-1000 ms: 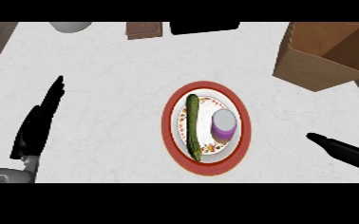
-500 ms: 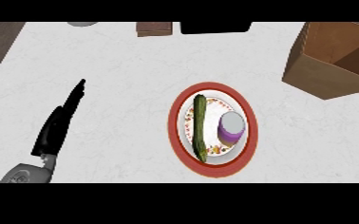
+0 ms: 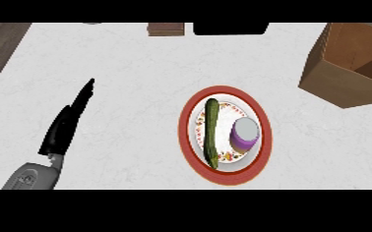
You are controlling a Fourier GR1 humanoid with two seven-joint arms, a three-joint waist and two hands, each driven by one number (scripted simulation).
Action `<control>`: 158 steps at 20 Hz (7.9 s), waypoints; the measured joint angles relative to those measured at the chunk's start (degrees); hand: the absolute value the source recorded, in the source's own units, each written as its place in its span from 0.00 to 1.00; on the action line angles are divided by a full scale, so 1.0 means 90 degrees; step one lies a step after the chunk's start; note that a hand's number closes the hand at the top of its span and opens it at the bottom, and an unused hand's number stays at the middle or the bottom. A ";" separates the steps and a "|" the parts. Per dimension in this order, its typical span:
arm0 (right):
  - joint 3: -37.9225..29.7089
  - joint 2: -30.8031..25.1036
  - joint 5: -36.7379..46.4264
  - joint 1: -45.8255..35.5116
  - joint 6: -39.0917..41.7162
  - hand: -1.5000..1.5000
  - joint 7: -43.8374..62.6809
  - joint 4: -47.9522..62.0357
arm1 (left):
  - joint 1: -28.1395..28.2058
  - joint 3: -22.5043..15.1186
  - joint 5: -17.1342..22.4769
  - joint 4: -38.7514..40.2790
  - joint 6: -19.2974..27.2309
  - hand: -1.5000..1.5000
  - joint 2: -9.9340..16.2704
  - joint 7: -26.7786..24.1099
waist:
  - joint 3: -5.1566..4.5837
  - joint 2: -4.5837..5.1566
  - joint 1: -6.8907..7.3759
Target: Pick the can from the plate and place it in the cardboard box
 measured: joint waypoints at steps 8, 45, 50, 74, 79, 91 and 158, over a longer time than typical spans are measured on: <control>0.0899 0.0418 0.2095 0.0200 0.0287 0.00 0.2358 -0.1112 | -0.0090 -0.0017 -0.0213 0.0161 -0.0017 0.50 -0.0219 -0.0073 | 0.0004 0.0007 0.0096; 0.2102 0.1715 0.4886 -0.3744 0.1549 0.00 0.5368 0.1249 | -0.0024 0.1092 -0.1229 0.0184 -0.0929 0.50 -0.0959 -0.0089 | 0.0020 -0.0015 0.0100; 0.2128 0.1783 0.4958 -0.3906 0.1587 0.00 0.5481 0.1445 | 0.0061 0.1232 -0.1344 0.0039 -0.1086 0.50 -0.1031 -0.0033 | 0.0020 -0.0017 0.0101; 0.2016 0.2052 0.5110 -0.5168 0.0780 1.00 0.5140 0.3363 | -0.0002 0.1644 -0.1803 0.0104 -0.1375 0.50 -0.1432 -0.0123 | -0.0046 -0.0086 0.0086; 0.2030 0.2094 0.5583 -0.5321 0.0127 1.00 0.5084 0.3556 | 0.0082 0.1644 -0.1866 0.0039 -0.1371 0.50 -0.1471 -0.0161 | -0.0040 -0.0080 0.0088; 0.1092 0.2233 0.6119 -0.7120 0.1556 1.00 0.6573 0.4774 | -0.0211 0.1669 -0.1874 0.0138 -0.1551 0.50 -0.1481 -0.0128 | -0.0022 0.0023 0.0338; -0.4649 0.0172 0.2311 -0.9953 0.0534 0.00 0.5588 0.6721 | -0.0043 0.1874 -0.2015 0.0033 -0.1587 0.50 -0.1596 -0.0154 | 0.0027 0.0004 0.0151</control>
